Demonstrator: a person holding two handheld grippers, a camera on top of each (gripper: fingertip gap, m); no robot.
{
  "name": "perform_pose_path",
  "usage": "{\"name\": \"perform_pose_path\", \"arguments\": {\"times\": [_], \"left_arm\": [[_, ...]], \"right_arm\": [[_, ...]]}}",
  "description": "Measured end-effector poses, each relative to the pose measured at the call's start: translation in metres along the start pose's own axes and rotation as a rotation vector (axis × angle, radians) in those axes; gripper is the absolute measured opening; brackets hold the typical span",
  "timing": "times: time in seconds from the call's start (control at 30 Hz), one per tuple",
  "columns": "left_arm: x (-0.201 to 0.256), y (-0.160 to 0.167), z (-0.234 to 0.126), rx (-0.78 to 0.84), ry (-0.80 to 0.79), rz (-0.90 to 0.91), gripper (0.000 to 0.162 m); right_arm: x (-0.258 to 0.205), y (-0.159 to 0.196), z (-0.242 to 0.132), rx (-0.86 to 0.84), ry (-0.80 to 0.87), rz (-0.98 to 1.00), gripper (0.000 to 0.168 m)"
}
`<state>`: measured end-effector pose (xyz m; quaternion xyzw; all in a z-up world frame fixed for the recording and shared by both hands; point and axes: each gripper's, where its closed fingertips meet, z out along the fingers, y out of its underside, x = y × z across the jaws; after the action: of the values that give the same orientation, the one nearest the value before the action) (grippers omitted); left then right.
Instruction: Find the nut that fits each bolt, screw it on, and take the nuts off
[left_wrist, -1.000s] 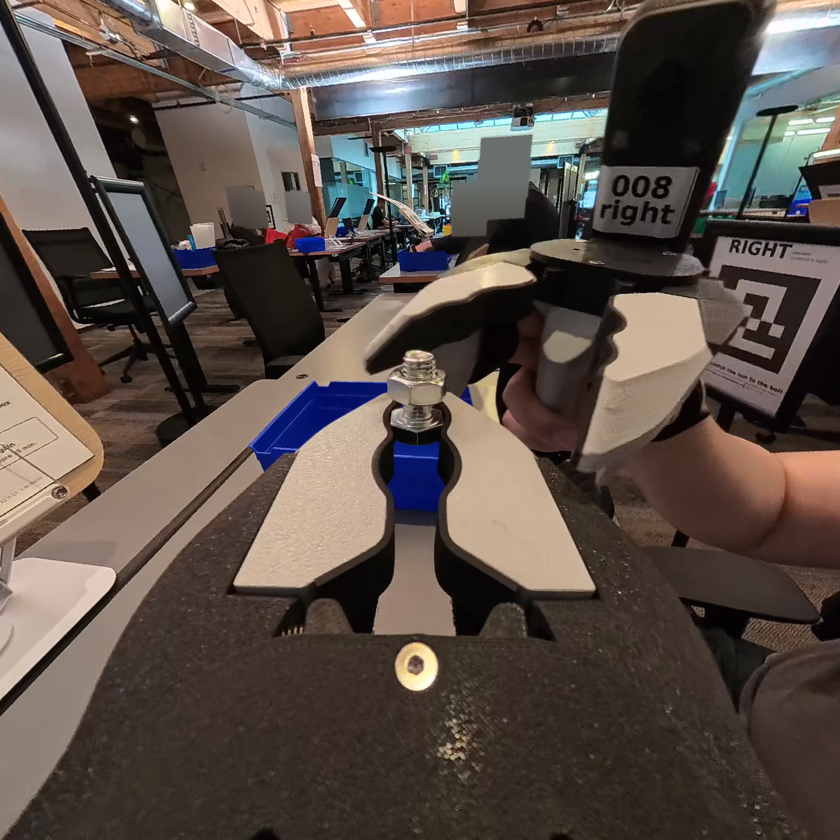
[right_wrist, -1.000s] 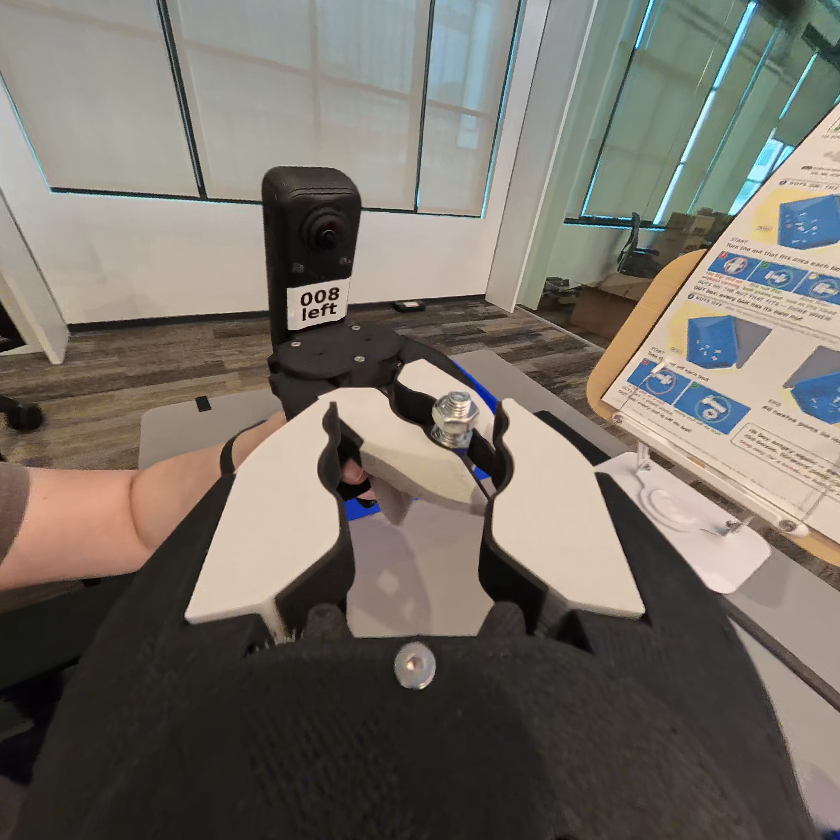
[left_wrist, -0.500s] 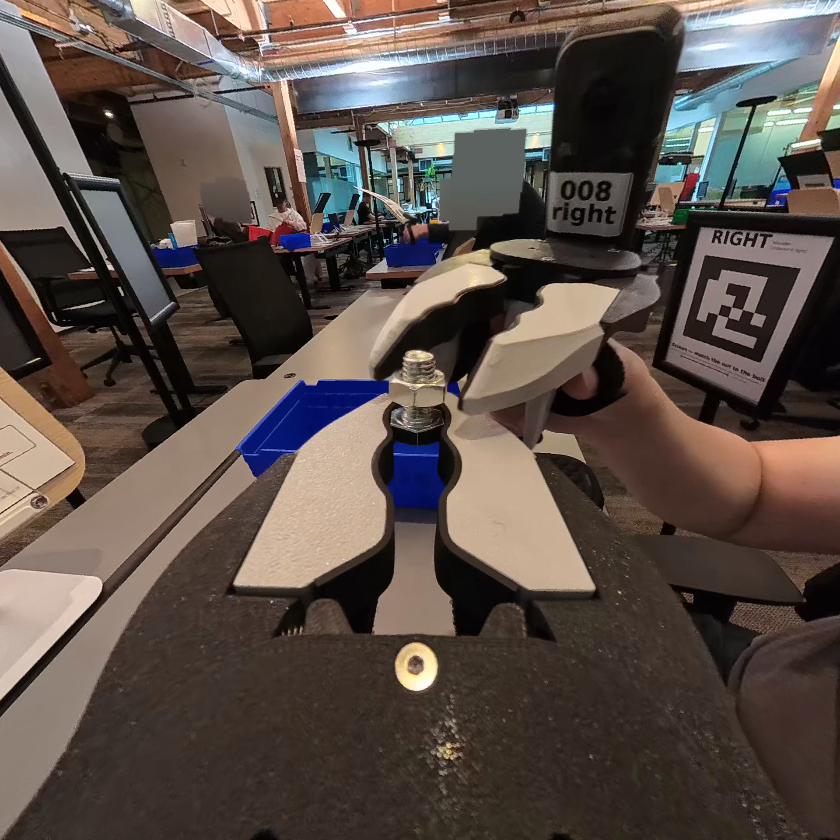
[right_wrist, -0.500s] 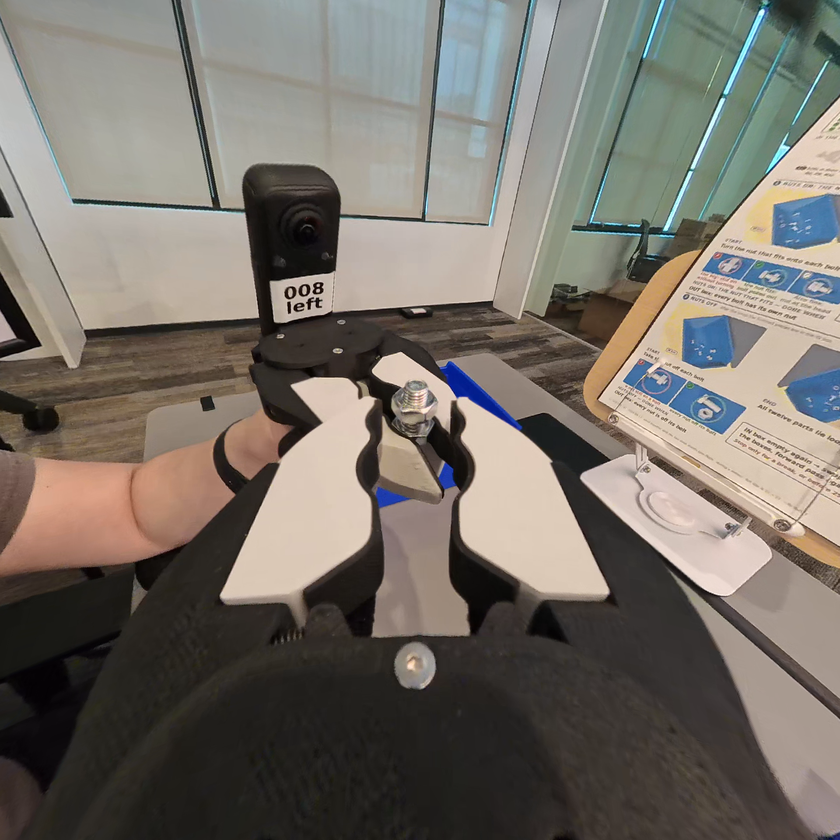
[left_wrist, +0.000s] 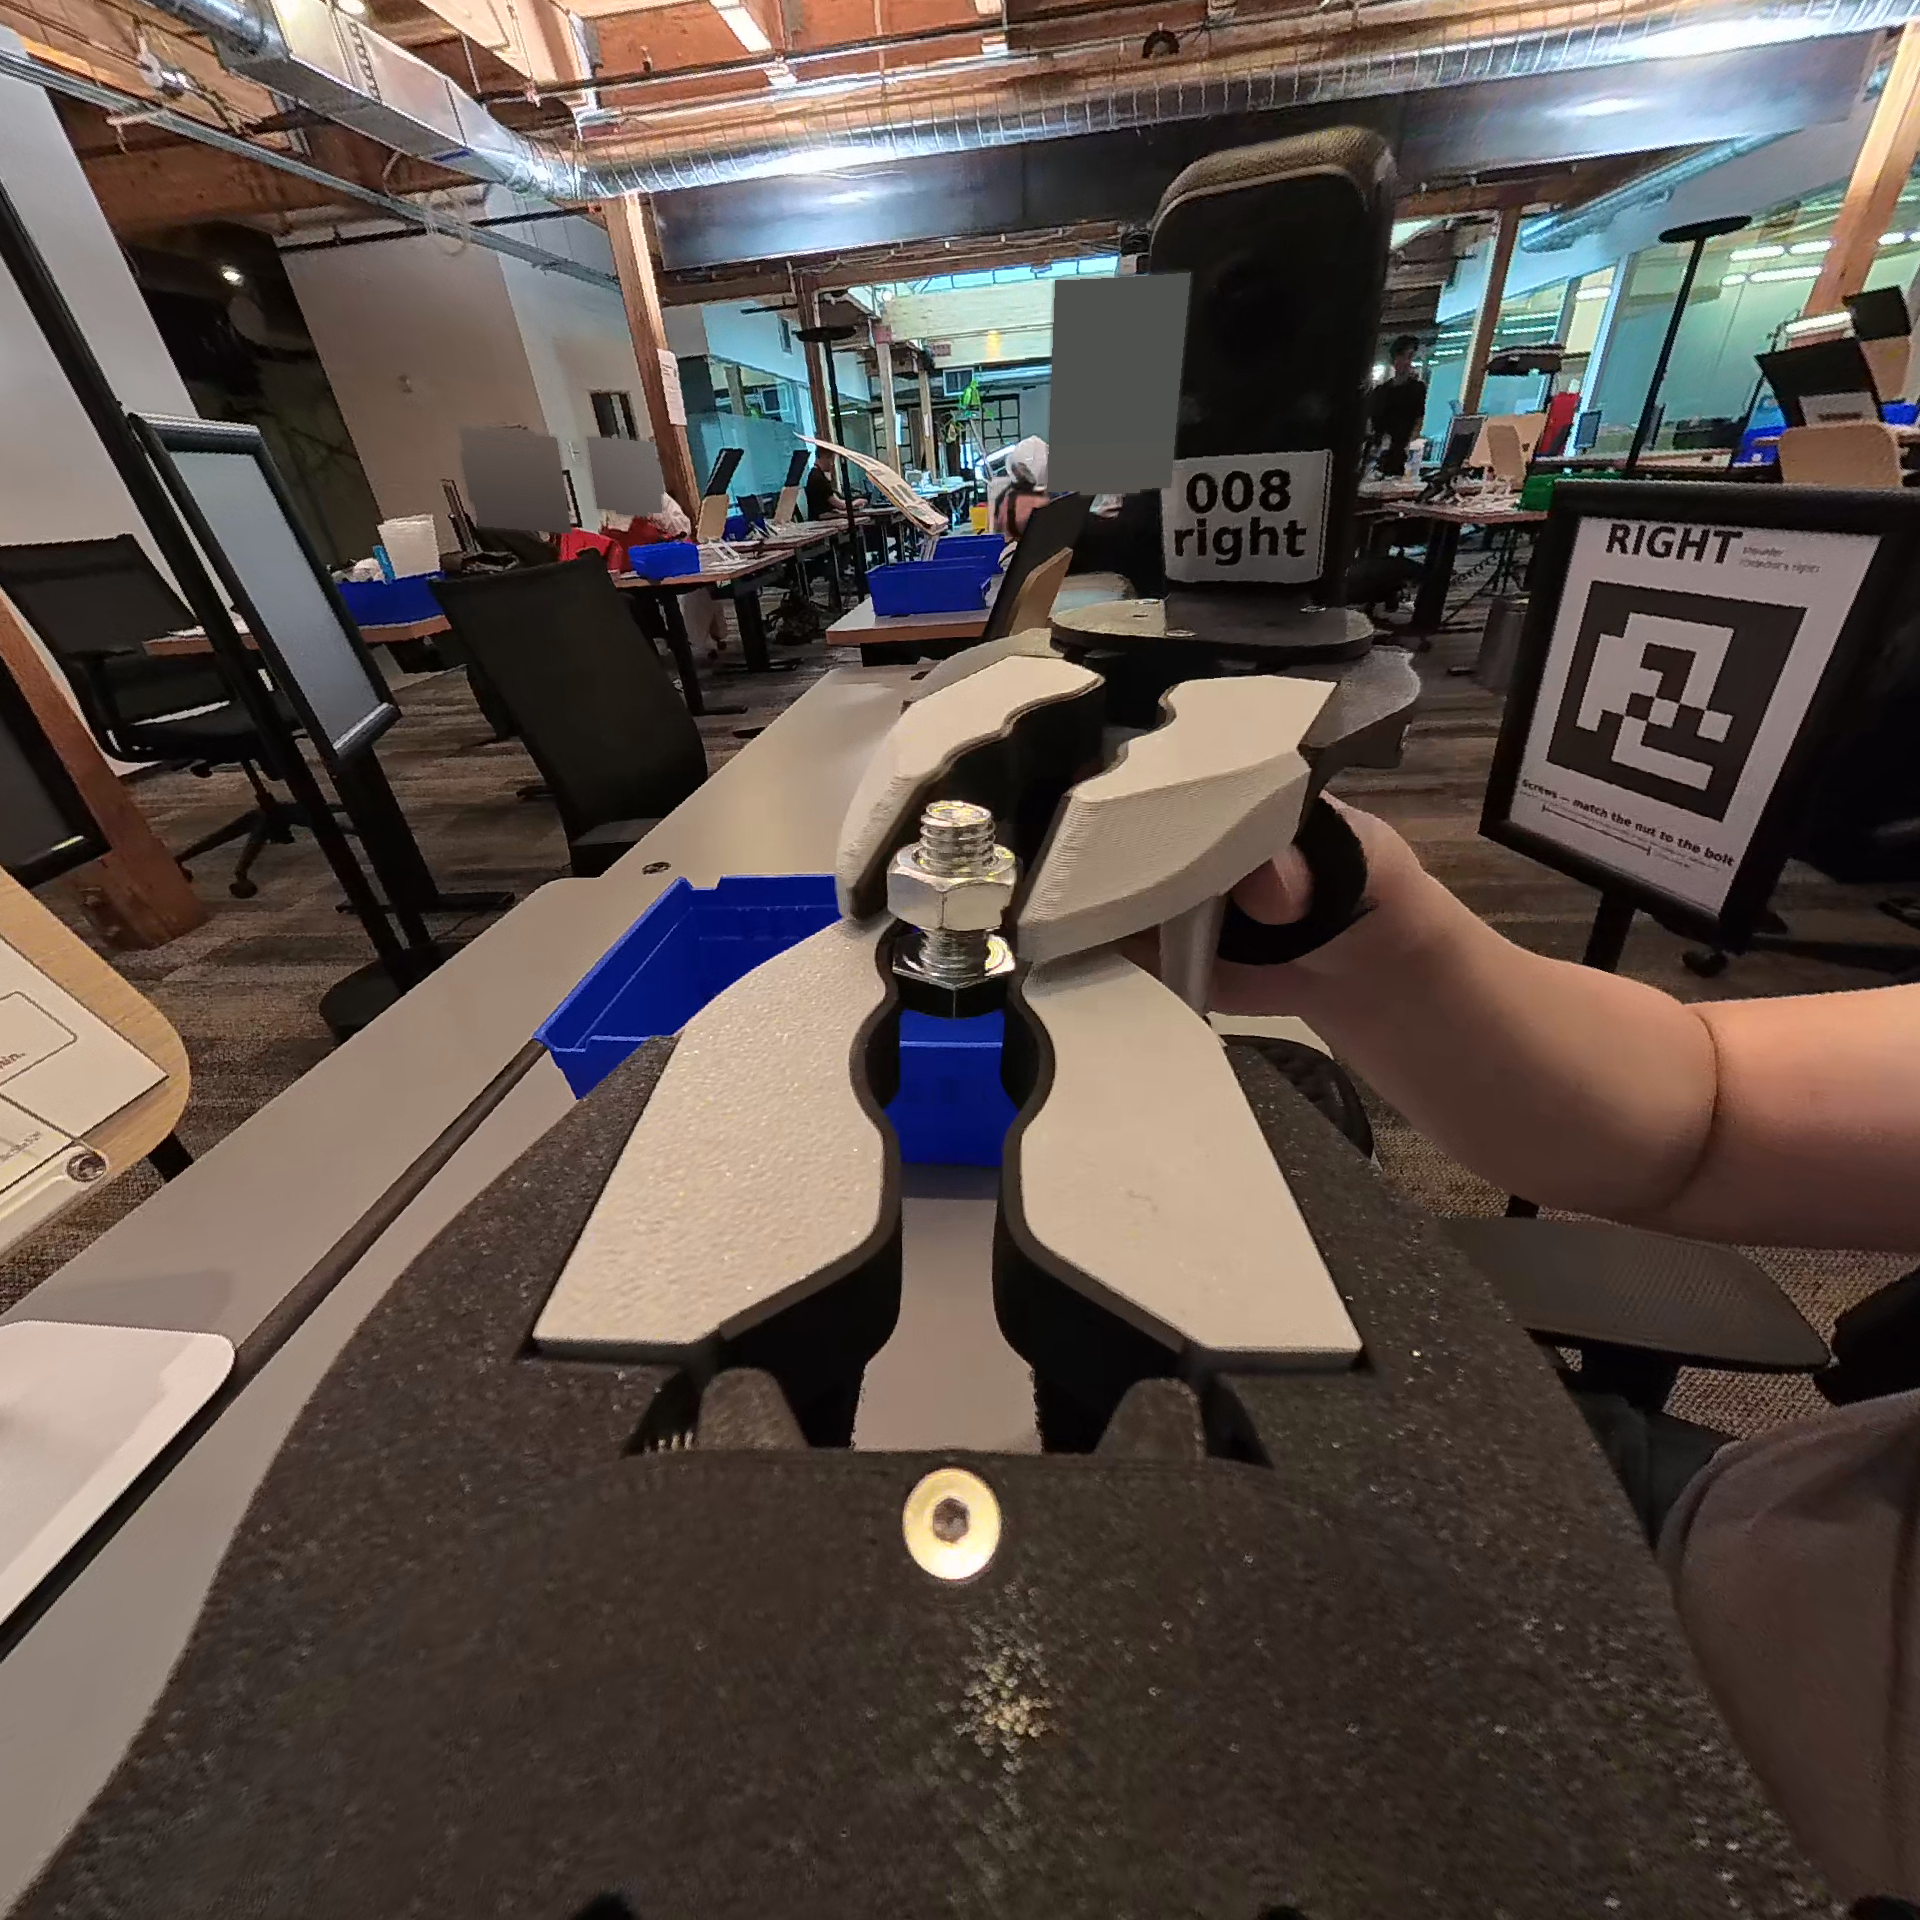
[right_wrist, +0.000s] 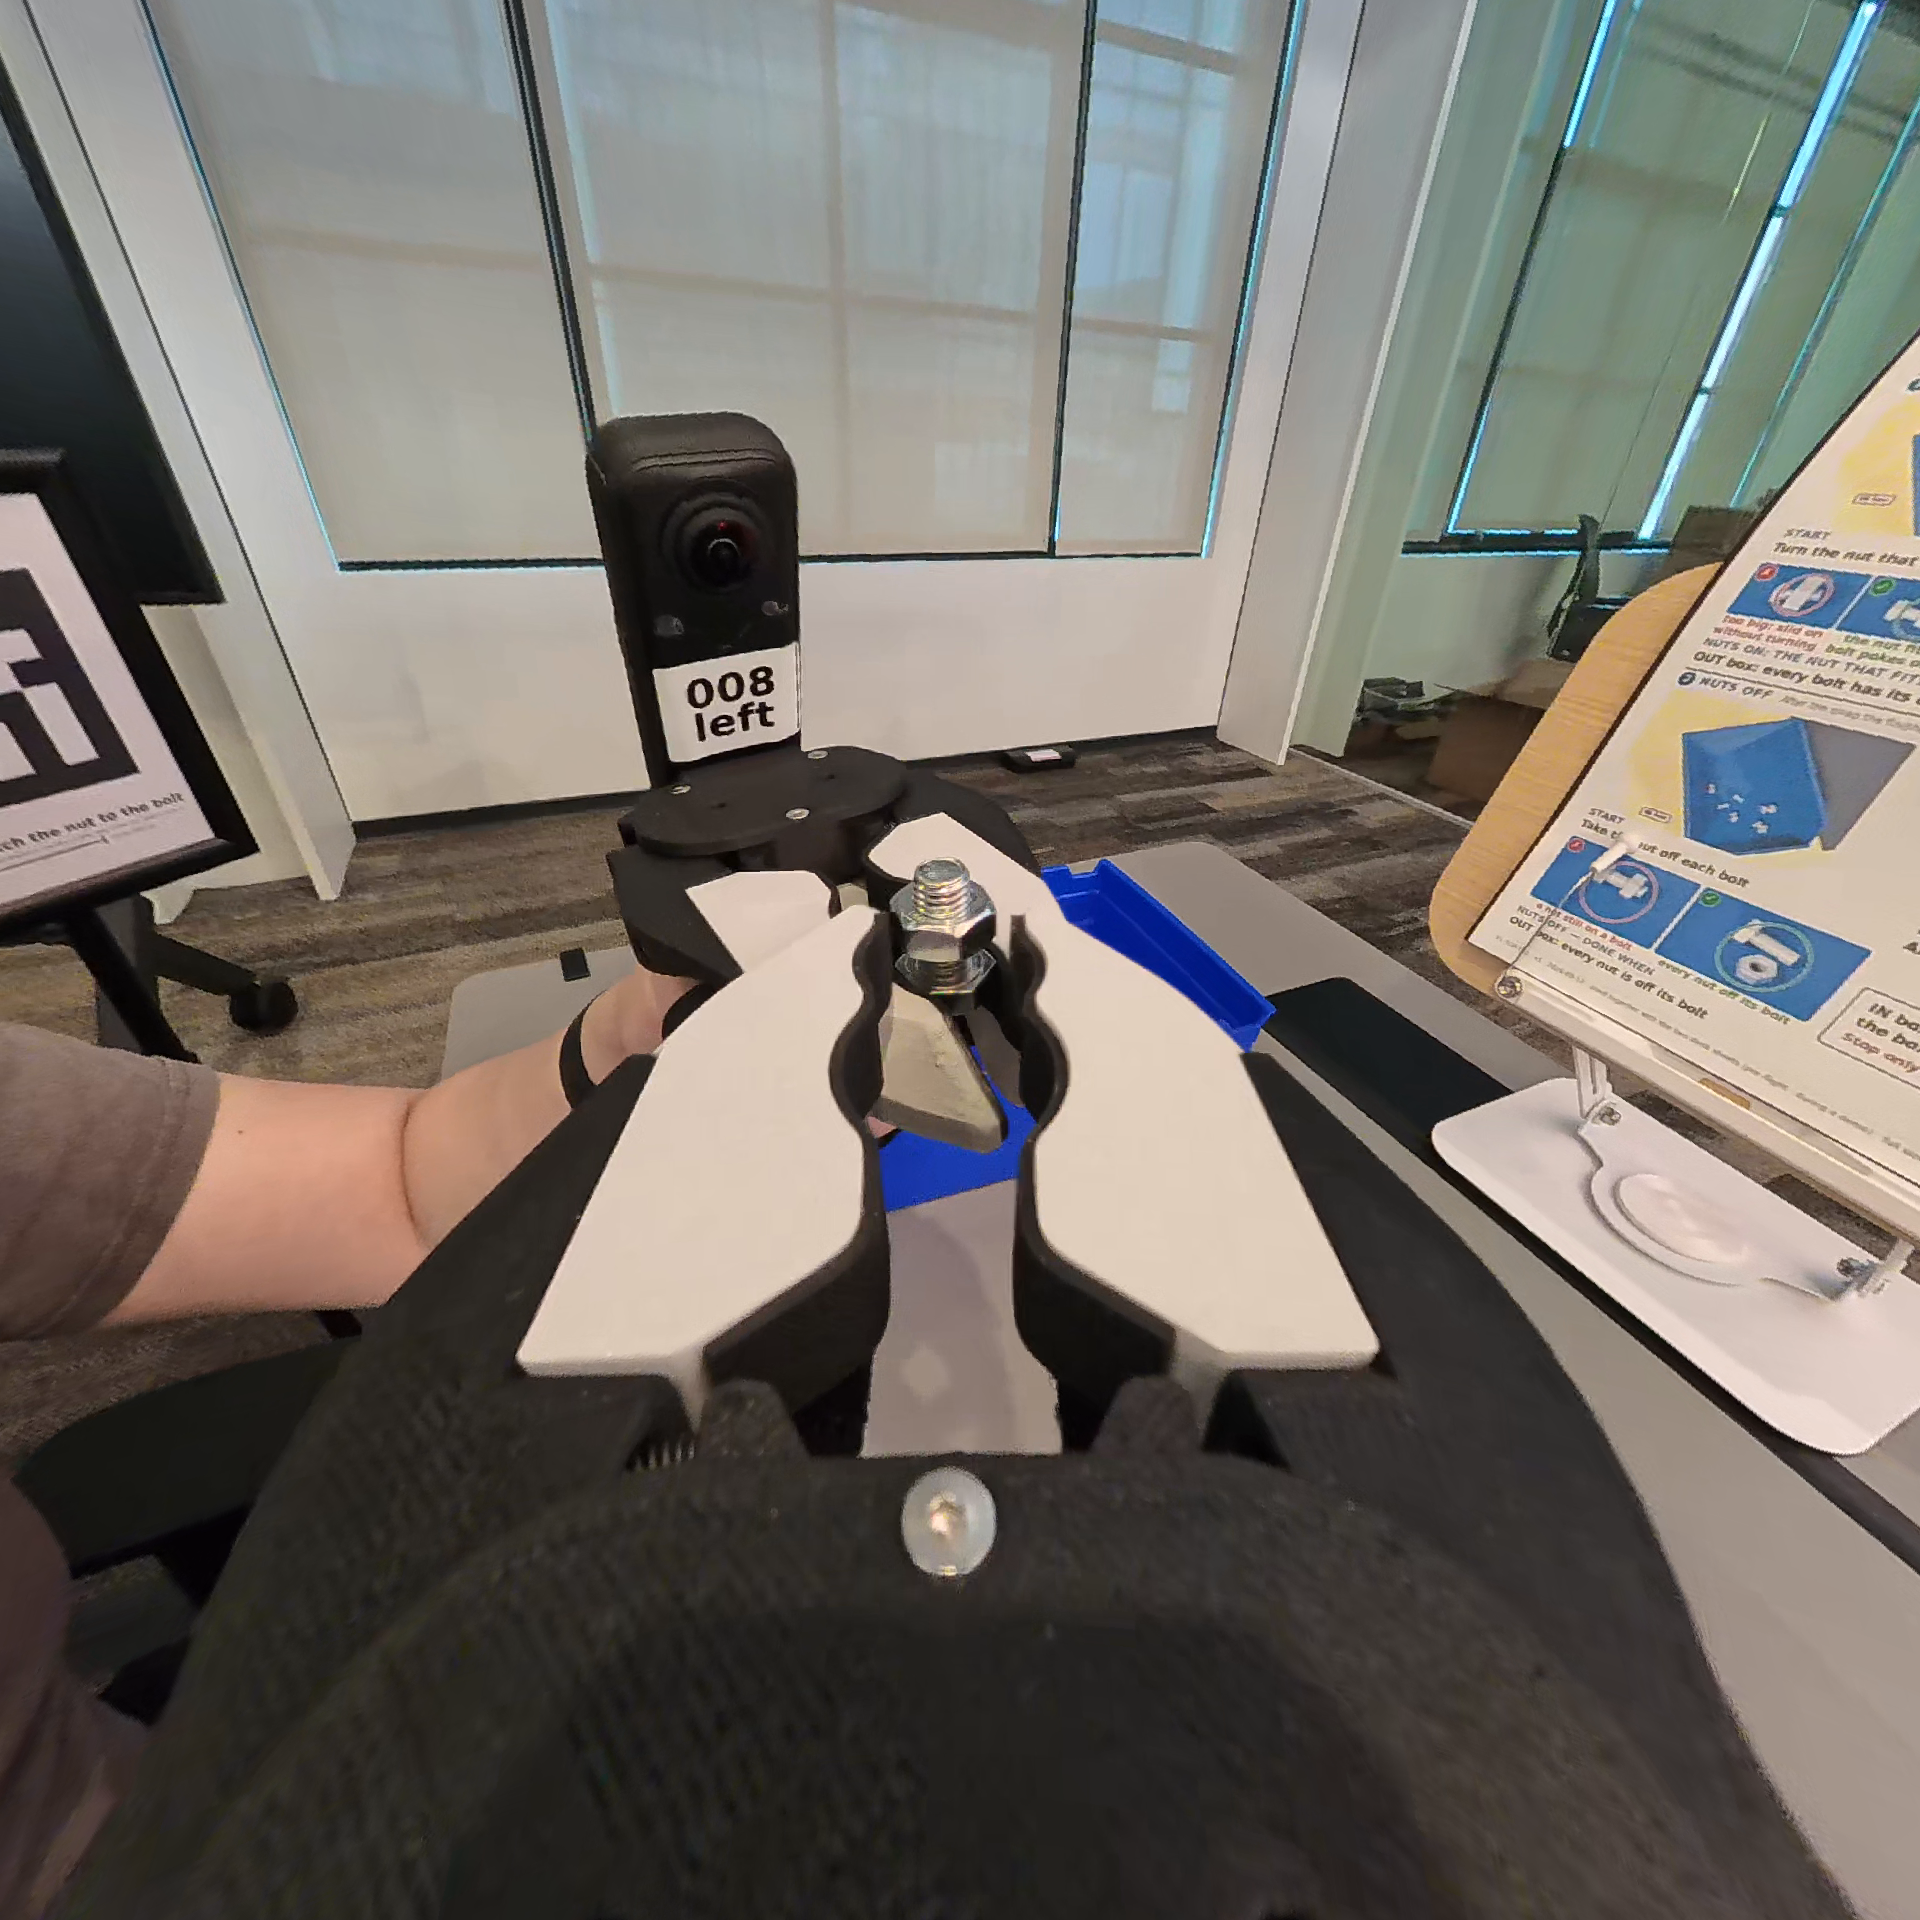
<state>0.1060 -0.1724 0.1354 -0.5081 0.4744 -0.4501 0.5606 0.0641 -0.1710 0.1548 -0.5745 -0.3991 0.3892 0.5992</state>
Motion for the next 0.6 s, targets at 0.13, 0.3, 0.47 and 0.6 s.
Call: {"name": "perform_pose_path", "arguments": {"times": [0.13, 0.3, 0.47, 0.6], "left_arm": [[0.002, 0.0, 0.0, -0.002, 0.01, -0.001, 0.014], [0.005, -0.001, 0.0, 0.004, 0.033, 0.0, 0.014], [0.003, 0.001, 0.003, 0.007, 0.01, -0.006, 0.038], [0.002, 0.01, 0.006, -0.061, -0.01, 0.018, 0.061]], "right_arm": [[-0.002, 0.0, 0.001, 0.0, -0.012, -0.023, 0.019], [-0.006, 0.0, 0.0, -0.001, -0.025, -0.059, 0.019], [0.0, -0.002, -0.004, 0.026, -0.055, 0.016, 0.019], [0.01, -0.008, -0.02, 0.101, -0.102, 0.146, 0.019]]}}
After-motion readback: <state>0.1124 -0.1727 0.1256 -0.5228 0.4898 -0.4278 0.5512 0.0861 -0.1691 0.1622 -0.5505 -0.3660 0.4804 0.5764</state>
